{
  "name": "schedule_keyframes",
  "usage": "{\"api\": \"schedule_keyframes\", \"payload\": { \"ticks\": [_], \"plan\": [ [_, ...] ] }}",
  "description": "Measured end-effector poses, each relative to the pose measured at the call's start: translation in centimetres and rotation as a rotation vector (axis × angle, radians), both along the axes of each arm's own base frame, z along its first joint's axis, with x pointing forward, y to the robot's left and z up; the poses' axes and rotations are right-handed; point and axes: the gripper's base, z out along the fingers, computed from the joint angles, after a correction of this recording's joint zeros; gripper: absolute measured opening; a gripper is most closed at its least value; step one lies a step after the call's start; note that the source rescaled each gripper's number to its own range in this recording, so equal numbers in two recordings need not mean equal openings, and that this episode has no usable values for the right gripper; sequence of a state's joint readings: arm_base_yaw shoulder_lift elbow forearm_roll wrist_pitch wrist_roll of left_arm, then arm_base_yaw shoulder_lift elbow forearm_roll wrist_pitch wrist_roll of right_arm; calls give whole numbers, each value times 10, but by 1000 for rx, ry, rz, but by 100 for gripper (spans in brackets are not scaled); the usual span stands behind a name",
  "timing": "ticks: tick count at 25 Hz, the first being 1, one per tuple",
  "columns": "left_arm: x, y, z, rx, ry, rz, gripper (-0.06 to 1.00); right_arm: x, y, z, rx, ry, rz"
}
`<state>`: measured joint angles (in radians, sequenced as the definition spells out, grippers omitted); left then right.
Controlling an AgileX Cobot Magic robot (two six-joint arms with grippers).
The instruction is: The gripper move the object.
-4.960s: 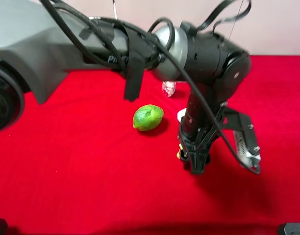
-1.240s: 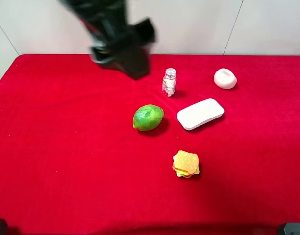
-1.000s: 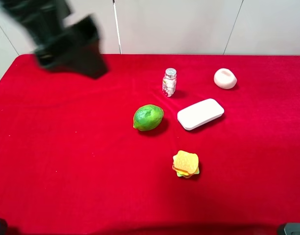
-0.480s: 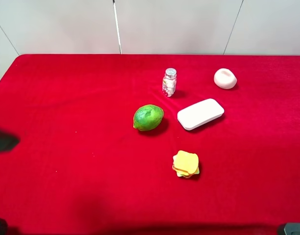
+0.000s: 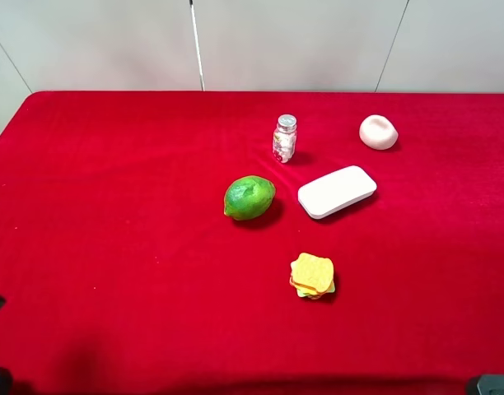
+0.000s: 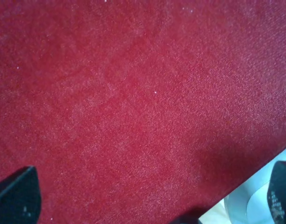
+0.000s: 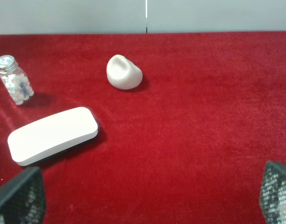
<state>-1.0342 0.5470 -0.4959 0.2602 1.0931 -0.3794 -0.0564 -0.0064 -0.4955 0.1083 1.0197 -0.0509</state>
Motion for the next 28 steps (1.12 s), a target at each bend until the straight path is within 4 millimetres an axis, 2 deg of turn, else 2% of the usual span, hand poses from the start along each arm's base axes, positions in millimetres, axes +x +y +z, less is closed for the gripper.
{"api": "schedule_keyframes", "payload": {
  "ticks": [13, 21, 28],
  "plan": [
    [-2, 4, 1, -26, -14, 10, 92, 0, 0, 0, 0, 0, 0],
    [-12, 20, 5, -153, -33, 120, 92, 0, 0, 0, 0, 1, 0],
    [-30, 33, 8, -251, -161, 286, 92, 0, 0, 0, 0, 1, 0]
  ]
}}
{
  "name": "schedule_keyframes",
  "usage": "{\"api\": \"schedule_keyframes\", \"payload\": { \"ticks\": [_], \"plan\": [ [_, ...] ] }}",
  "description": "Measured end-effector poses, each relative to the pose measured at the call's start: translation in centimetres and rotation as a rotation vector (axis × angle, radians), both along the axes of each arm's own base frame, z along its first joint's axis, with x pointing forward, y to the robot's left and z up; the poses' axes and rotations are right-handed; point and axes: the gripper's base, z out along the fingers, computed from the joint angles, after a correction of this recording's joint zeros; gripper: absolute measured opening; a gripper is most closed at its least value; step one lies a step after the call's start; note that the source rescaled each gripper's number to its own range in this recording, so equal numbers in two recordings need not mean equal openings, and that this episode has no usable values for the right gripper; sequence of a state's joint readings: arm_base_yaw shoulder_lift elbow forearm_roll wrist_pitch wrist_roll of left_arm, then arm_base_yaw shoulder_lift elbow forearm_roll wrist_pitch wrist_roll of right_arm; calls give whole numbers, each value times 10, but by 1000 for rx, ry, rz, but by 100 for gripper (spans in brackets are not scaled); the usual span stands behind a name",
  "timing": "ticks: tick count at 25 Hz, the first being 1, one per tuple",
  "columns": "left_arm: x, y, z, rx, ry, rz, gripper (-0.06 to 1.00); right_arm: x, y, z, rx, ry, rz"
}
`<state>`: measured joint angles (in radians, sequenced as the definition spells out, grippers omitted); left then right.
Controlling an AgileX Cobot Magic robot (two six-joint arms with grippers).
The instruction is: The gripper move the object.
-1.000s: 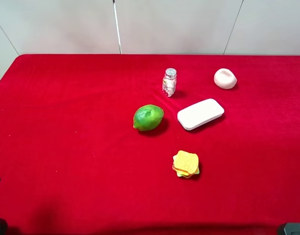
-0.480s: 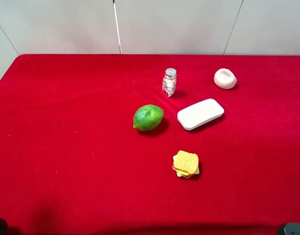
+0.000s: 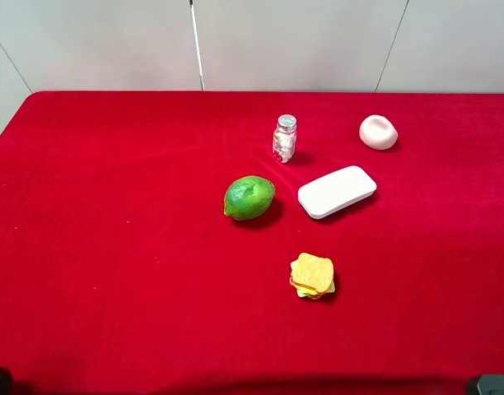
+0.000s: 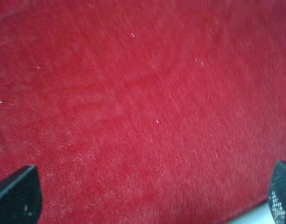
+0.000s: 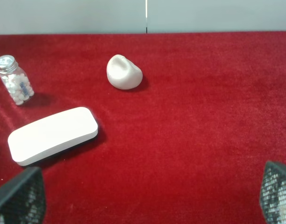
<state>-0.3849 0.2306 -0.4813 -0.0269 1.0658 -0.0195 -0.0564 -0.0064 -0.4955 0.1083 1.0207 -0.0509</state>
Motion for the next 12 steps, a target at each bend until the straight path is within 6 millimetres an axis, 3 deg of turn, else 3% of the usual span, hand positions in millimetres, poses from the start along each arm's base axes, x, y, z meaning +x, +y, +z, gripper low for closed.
{"api": "schedule_keyframes", "payload": {
  "ticks": [12],
  "plan": [
    [-31, 7, 2, -62, -228, 168, 92, 0, 0, 0, 0, 0, 0]
  ]
}}
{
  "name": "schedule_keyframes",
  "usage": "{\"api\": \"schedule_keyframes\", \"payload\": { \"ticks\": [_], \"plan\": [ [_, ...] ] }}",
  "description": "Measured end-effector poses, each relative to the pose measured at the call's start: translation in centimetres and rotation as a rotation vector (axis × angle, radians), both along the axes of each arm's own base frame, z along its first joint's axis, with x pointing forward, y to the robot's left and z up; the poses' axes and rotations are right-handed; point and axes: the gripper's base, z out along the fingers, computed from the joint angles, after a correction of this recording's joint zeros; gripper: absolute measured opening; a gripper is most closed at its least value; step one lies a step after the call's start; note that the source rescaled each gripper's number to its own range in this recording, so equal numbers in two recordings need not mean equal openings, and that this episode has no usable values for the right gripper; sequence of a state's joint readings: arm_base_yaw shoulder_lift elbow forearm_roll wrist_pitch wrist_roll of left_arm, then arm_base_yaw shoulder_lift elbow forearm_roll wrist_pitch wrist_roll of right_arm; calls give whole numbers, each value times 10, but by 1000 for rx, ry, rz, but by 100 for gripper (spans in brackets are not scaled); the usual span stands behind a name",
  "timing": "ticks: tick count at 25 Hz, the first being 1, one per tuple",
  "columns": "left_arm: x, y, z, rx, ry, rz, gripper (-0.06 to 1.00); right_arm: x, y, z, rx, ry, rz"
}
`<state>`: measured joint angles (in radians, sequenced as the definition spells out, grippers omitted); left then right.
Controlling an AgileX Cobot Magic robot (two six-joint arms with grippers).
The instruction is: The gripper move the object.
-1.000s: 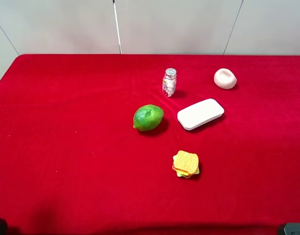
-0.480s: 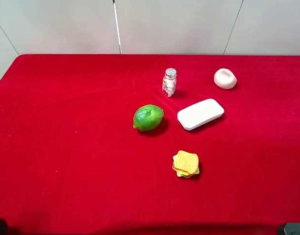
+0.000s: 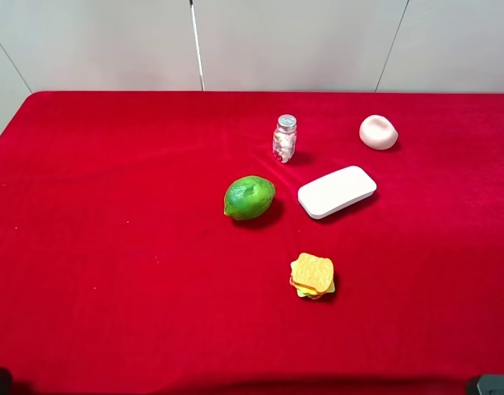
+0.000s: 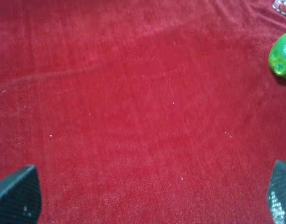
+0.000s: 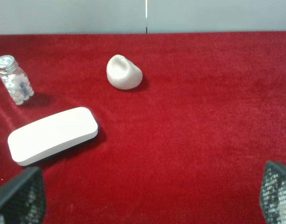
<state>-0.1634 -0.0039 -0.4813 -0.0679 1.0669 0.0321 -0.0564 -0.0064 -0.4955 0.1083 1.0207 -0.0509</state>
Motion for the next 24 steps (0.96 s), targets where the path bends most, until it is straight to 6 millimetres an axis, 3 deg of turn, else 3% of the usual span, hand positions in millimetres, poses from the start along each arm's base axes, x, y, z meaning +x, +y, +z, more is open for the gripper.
{"api": "schedule_keyframes", "payload": {
  "ticks": [24],
  "plan": [
    [0, 0, 0, 1, 0, 3, 92, 0, 0, 0, 0, -1, 0]
  ]
}}
